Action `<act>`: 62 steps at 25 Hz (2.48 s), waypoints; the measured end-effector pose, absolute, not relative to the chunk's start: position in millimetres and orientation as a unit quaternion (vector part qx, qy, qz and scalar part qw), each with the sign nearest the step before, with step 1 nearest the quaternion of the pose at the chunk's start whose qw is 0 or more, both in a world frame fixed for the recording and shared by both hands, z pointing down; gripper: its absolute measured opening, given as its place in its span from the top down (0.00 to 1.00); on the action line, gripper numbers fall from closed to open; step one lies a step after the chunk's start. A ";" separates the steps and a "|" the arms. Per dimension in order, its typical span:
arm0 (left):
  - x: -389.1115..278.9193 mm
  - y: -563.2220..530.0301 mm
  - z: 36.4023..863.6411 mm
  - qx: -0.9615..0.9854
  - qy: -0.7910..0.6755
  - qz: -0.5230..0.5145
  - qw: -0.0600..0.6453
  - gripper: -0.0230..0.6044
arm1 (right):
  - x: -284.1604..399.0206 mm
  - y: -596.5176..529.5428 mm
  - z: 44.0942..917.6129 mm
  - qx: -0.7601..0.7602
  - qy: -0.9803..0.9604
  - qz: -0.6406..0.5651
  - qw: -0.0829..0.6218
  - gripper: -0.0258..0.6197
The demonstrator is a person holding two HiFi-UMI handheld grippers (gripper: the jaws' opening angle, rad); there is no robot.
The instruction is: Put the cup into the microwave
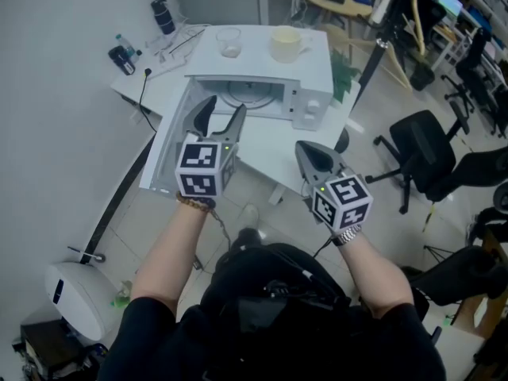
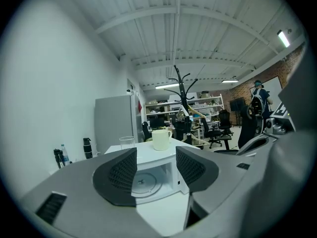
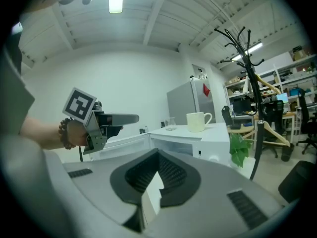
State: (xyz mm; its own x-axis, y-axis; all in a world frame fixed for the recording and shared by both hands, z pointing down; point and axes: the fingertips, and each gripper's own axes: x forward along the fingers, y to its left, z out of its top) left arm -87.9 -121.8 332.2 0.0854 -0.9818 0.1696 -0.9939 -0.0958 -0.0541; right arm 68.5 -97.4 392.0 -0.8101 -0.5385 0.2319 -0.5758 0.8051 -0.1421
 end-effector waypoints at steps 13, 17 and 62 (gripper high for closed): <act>-135.0 -224.9 338.7 0.724 -0.682 0.082 0.063 0.44 | 61.0 -165.8 399.3 0.334 -0.931 0.109 0.102 0.94; -147.9 -253.9 347.8 0.720 -0.684 0.088 0.076 0.43 | 48.6 -181.1 403.2 0.334 -0.930 0.110 0.111 0.94; -197.1 -382.2 395.5 0.713 -0.676 0.143 0.118 0.41 | 24.8 -256.4 429.1 0.376 -0.906 0.146 0.129 0.94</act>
State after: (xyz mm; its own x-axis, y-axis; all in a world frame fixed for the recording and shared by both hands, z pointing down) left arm -197.1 -382.2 395.5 0.0453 -0.9307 0.3629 -0.9980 -0.0582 -0.0246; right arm 24.8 -256.4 429.1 -0.6836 -0.6437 0.3440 -0.7191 0.6745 -0.1669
